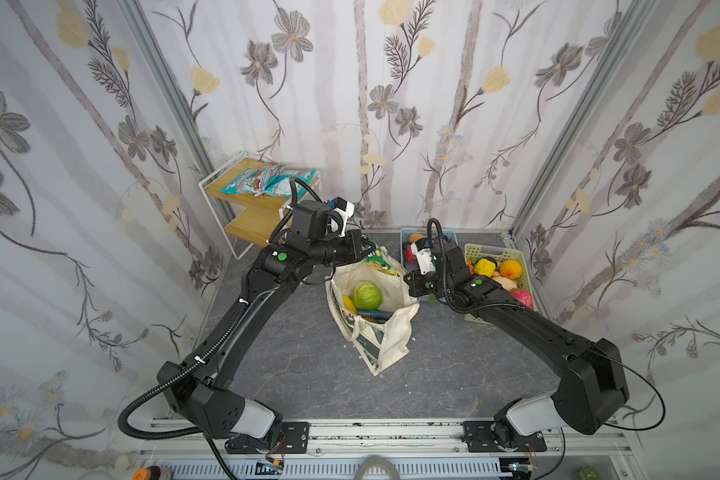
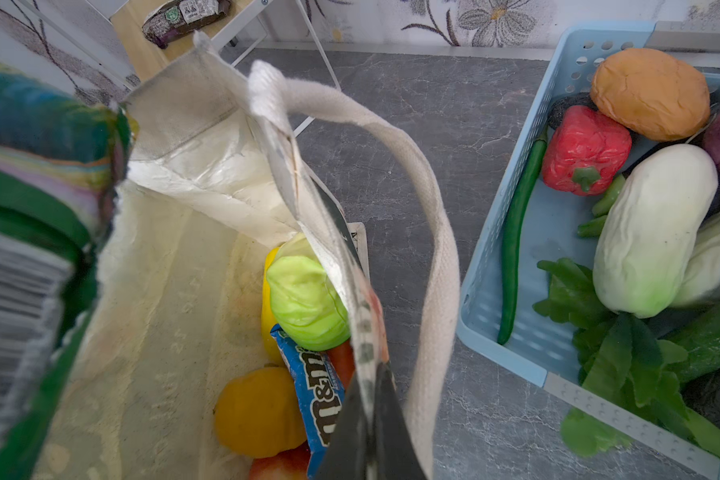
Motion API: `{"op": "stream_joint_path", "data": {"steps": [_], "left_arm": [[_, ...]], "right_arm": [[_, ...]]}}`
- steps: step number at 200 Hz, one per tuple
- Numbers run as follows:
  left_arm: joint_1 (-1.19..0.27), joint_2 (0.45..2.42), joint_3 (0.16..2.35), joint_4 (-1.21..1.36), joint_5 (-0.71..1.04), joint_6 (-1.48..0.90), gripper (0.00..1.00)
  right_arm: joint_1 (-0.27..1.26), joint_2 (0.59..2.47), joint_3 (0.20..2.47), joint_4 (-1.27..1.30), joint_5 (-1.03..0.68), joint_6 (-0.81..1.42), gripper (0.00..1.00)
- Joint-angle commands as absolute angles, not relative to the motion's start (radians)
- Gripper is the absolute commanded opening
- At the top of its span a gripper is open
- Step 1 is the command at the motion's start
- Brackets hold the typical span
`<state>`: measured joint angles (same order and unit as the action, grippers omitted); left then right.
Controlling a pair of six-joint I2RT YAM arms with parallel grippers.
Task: Place the food into the grocery bag and tie it
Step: 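Carry the green bag over the tote with the left gripper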
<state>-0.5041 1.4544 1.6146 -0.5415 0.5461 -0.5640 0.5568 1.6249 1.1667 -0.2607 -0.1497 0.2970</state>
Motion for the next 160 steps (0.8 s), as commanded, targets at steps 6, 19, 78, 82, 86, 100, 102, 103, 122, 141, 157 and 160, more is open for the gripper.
{"op": "stream_joint_path", "data": {"steps": [6, 19, 78, 82, 86, 100, 102, 103, 122, 141, 157, 160], "left_arm": [[-0.521, 1.441, 1.584, -0.502, 0.543, -0.554, 0.0], [-0.531, 1.441, 1.563, -0.497, 0.54, -0.556, 0.0], [-0.555, 1.444, 1.502, -0.488, 0.525, -0.56, 0.0], [-0.557, 1.445, 1.498, -0.487, 0.523, -0.561, 0.0], [-0.557, 1.445, 1.494, -0.487, 0.523, -0.561, 0.0], [-0.562, 1.445, 1.477, -0.487, 0.52, -0.559, 0.0], [-0.563, 1.445, 1.475, -0.488, 0.519, -0.559, 0.0], [-0.562, 1.445, 1.474, -0.487, 0.519, -0.558, 0.0], [-0.565, 1.445, 1.46, -0.488, 0.513, -0.554, 0.0], [-0.566, 1.447, 1.42, -0.492, 0.509, -0.553, 0.0], [-0.569, 1.45, 1.405, -0.497, 0.501, -0.547, 0.0], [-0.569, 1.45, 1.4, -0.497, 0.5, -0.547, 0.0]], "right_arm": [[0.557, 1.625, 1.164, -0.236, -0.14, 0.298, 0.0], [0.557, 1.624, 1.164, -0.235, -0.141, 0.298, 0.0], [0.556, 1.62, 1.155, -0.233, -0.142, 0.298, 0.0], [0.557, 1.62, 1.155, -0.233, -0.141, 0.298, 0.0], [0.557, 1.618, 1.154, -0.232, -0.141, 0.297, 0.0], [0.557, 1.618, 1.152, -0.232, -0.141, 0.297, 0.0], [0.557, 1.617, 1.152, -0.232, -0.141, 0.297, 0.0], [0.557, 1.617, 1.153, -0.232, -0.14, 0.298, 0.0], [0.556, 1.615, 1.15, -0.232, -0.14, 0.297, 0.0], [0.557, 1.616, 1.151, -0.23, -0.141, 0.298, 0.0], [0.556, 1.614, 1.152, -0.229, -0.142, 0.299, 0.0], [0.556, 1.614, 1.152, -0.229, -0.142, 0.299, 0.0]]}}
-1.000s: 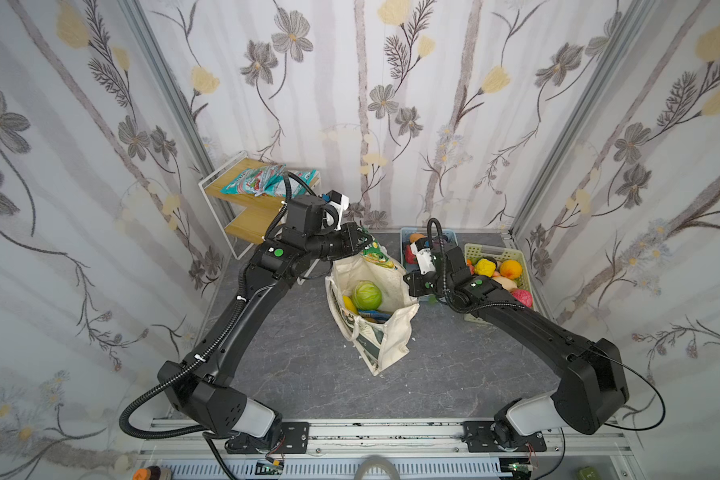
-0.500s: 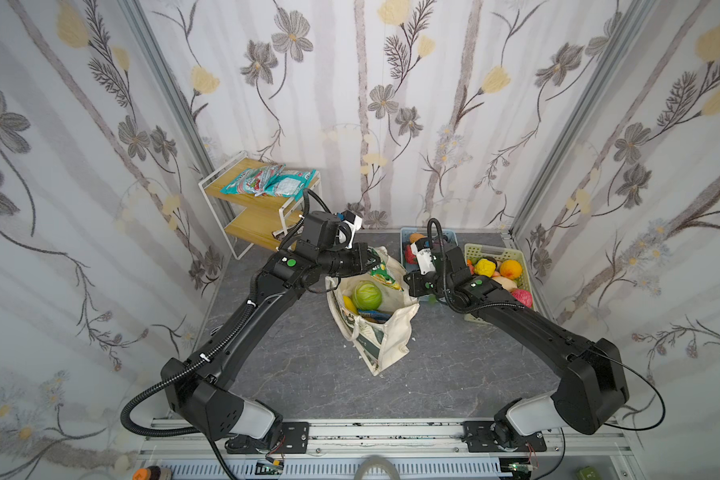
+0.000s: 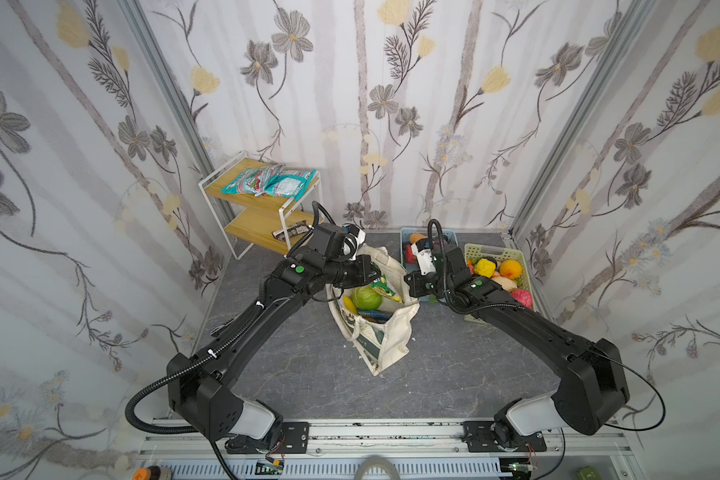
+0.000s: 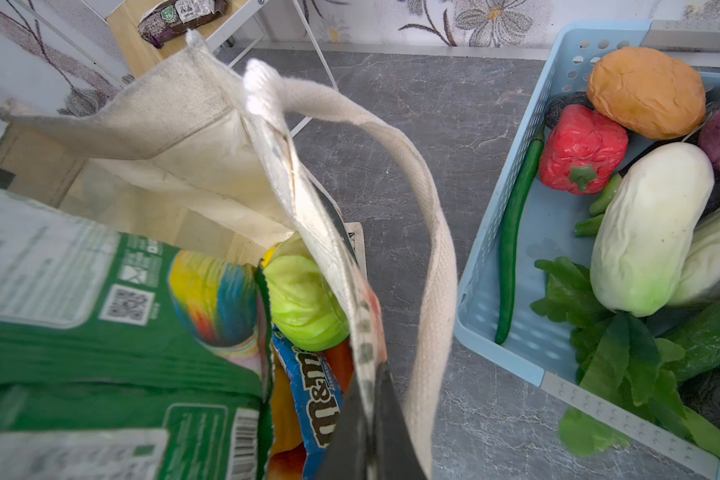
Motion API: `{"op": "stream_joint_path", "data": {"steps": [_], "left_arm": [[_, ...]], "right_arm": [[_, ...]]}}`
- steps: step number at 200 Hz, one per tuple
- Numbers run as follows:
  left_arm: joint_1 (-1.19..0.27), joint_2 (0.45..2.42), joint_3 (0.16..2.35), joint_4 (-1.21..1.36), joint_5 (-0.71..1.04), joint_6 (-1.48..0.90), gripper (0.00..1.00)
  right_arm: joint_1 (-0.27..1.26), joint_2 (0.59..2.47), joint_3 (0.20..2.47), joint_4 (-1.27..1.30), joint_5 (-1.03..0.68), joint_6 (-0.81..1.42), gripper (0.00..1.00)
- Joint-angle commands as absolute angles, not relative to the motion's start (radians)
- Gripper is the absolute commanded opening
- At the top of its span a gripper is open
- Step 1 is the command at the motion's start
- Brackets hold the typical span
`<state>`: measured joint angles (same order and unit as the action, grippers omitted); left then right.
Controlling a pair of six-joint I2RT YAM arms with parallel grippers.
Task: Place the food into the grocery bag and tie it
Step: 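Carry the green bag over the tote with the left gripper, then lower the green bag into the tote and open the left gripper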
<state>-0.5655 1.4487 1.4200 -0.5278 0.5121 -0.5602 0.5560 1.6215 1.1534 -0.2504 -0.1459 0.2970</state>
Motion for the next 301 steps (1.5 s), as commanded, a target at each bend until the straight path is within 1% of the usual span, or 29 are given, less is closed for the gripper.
{"op": "stream_joint_path", "data": {"steps": [1, 63, 171, 256, 301], "left_arm": [[-0.57, 1.45, 1.4, -0.498, 0.498, -0.546, 0.0], [-0.585, 1.48, 1.368, -0.516, 0.475, -0.526, 0.0], [-0.654, 1.587, 1.4, -0.62, 0.358, -0.428, 0.0], [-0.692, 1.657, 1.407, -0.658, 0.3, -0.39, 0.0], [-0.702, 1.678, 1.403, -0.666, 0.311, -0.383, 0.0]], "right_arm": [[0.556, 1.615, 1.152, -0.23, -0.141, 0.299, 0.0], [0.556, 1.615, 1.153, -0.23, -0.147, 0.301, 0.0], [0.557, 1.614, 1.146, -0.222, -0.151, 0.302, 0.0], [0.556, 1.604, 1.137, -0.223, -0.145, 0.302, 0.0], [0.556, 1.608, 1.141, -0.223, -0.147, 0.302, 0.0]]}}
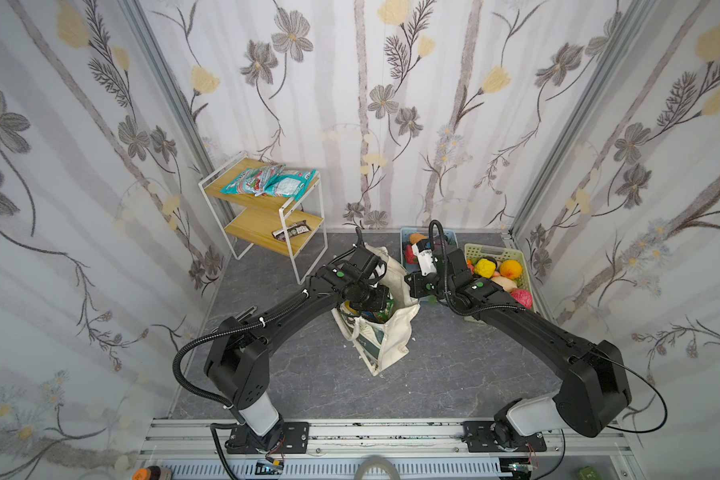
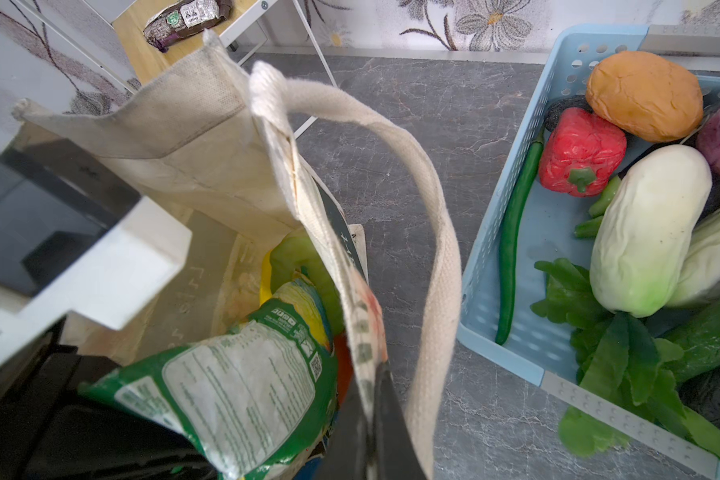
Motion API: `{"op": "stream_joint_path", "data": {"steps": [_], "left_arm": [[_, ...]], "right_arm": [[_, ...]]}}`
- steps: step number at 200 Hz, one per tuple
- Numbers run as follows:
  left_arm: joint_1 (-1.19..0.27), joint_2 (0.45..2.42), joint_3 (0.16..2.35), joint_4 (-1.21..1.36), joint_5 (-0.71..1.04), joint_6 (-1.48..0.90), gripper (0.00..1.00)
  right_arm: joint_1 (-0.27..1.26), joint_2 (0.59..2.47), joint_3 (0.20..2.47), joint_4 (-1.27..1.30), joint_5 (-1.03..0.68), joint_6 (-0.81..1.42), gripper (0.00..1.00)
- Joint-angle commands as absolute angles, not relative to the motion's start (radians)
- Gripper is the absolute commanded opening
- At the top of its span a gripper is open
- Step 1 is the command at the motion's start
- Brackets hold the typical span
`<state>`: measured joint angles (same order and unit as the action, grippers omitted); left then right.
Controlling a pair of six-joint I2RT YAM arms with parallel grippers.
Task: Place the food into the grocery bag and tie it
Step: 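Lower the green bag into the tote and open the left gripper, then grasp the near tote handle with the left gripper while the right gripper releases and rises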
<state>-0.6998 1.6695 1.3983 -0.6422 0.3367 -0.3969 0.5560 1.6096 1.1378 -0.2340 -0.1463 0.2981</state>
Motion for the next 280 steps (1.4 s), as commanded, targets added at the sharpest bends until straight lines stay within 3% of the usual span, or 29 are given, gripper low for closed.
{"op": "stream_joint_path", "data": {"steps": [1, 37, 77, 140, 184, 280], "left_arm": [[-0.703, 1.679, 1.403, -0.666, 0.312, -0.383, 0.0], [-0.714, 1.681, 1.414, -0.671, 0.331, -0.382, 0.07], [-0.721, 1.676, 1.445, -0.69, 0.356, -0.376, 0.39], [-0.72, 1.662, 1.523, -0.747, 0.301, -0.352, 0.68], [-0.704, 1.651, 1.577, -0.792, 0.246, -0.329, 0.72], [-0.635, 1.612, 1.769, -0.958, -0.119, -0.24, 0.72]], "right_arm": [[0.556, 1.608, 1.141, -0.222, -0.147, 0.302, 0.0], [0.557, 1.614, 1.149, -0.223, -0.148, 0.301, 0.0], [0.556, 1.624, 1.162, -0.226, -0.151, 0.301, 0.0], [0.557, 1.622, 1.167, -0.234, -0.148, 0.299, 0.0], [0.556, 1.615, 1.167, -0.241, -0.145, 0.297, 0.0], [0.556, 1.61, 1.148, -0.238, -0.141, 0.296, 0.0]]}}
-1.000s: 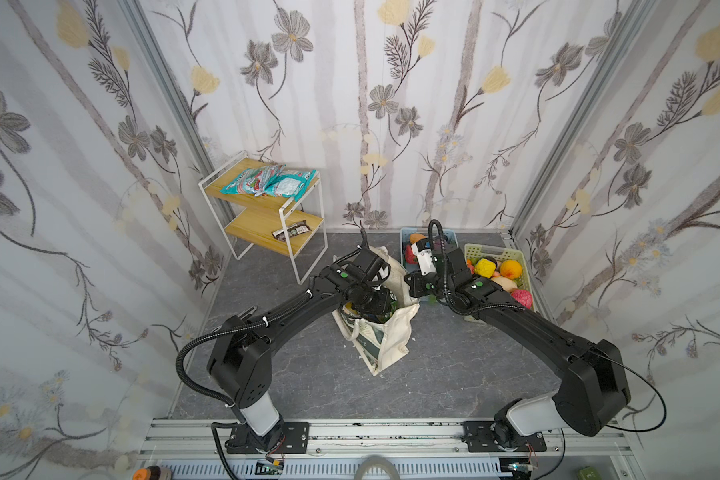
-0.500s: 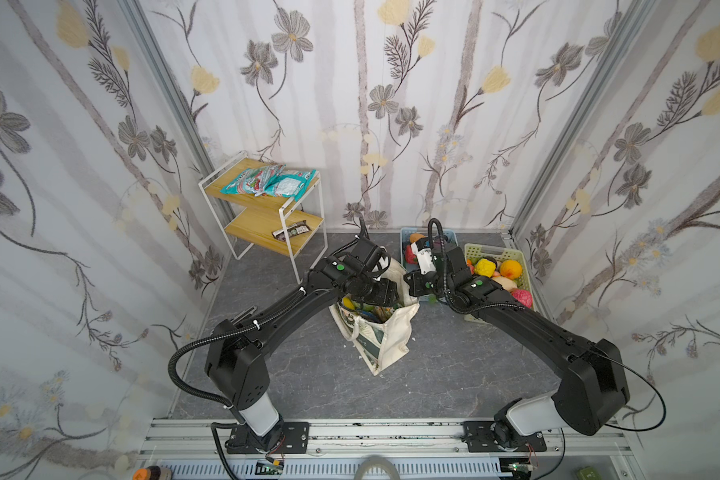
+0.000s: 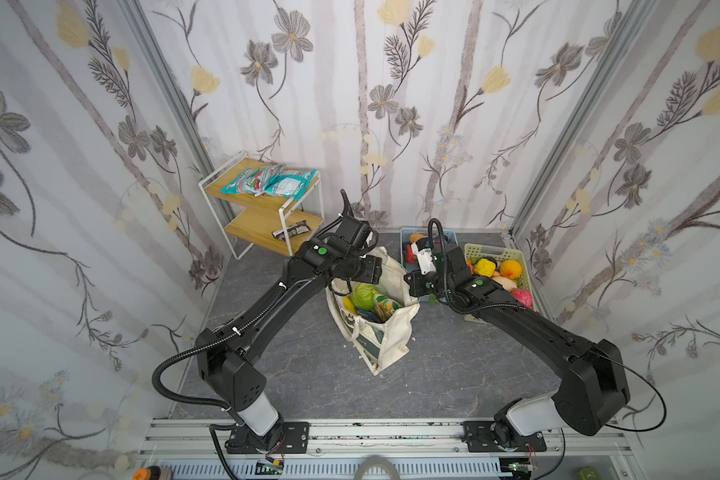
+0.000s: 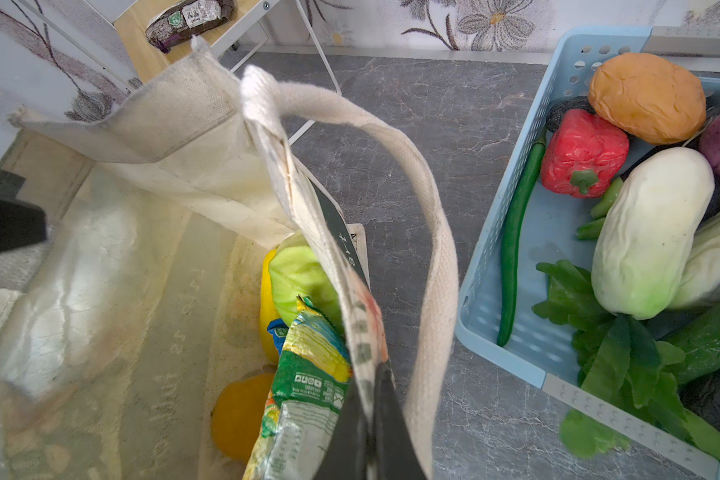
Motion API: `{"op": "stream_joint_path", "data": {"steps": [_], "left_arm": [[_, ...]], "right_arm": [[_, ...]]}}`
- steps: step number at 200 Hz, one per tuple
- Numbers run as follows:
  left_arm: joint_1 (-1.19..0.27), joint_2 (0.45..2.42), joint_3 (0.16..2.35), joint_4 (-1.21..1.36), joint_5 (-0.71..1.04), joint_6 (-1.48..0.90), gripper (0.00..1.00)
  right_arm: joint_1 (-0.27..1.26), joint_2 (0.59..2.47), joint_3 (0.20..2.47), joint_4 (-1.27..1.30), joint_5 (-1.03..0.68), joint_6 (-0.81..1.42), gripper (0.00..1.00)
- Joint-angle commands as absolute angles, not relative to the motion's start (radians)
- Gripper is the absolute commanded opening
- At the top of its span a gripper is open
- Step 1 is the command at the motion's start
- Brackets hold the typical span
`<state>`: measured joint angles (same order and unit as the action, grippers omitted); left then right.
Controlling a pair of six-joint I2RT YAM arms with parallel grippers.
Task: Place the food into the grocery bag and tie it
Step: 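Grasp the near tote handle with the left gripper while the right gripper releases and rises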
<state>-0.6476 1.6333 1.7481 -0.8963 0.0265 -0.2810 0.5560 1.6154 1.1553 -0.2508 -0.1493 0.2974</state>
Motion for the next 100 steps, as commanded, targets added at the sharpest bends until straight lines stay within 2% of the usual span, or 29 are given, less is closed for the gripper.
{"op": "stream_joint_path", "data": {"steps": [1, 45, 73, 100], "left_arm": [[-0.634, 1.611, 1.768, -0.959, -0.123, -0.24, 0.72], [-0.595, 1.568, 1.736, -1.023, -0.275, -0.218, 0.73], [-0.577, 1.53, 1.675, -1.024, -0.287, -0.225, 0.73], [-0.576, 1.513, 1.612, -1.006, -0.22, -0.255, 0.73]], "right_arm": [[0.555, 1.61, 1.148, -0.238, -0.14, 0.296, 0.0], [0.555, 1.603, 1.143, -0.237, -0.138, 0.296, 0.0], [0.555, 1.603, 1.143, -0.235, -0.14, 0.298, 0.0], [0.555, 1.604, 1.148, -0.234, -0.143, 0.302, 0.0]]}}
